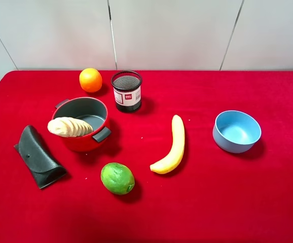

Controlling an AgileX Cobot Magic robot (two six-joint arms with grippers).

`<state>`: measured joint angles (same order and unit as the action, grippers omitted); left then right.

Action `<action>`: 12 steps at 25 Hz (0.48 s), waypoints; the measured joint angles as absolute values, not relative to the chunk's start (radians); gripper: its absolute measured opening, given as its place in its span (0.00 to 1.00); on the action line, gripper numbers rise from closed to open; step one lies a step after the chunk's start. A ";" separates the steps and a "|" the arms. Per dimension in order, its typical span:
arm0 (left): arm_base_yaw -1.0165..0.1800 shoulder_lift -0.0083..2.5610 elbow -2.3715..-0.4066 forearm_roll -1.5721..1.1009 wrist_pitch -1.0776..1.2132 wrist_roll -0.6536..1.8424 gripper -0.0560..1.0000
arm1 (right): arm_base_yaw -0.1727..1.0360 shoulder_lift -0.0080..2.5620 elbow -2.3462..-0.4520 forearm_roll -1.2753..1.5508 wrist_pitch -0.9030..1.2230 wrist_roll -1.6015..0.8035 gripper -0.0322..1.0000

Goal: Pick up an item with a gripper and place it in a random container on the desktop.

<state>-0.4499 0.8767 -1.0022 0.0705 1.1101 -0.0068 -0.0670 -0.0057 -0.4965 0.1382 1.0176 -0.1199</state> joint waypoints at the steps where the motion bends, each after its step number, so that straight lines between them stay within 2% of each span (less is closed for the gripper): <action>1: -0.450 0.858 -0.983 0.071 1.110 -0.007 0.99 | -0.067 -0.006 -0.496 0.138 1.018 -0.120 0.70; 12: -0.450 0.566 -0.722 0.071 1.111 -0.007 0.99 | -0.067 -0.006 -0.496 0.138 1.018 -0.120 0.70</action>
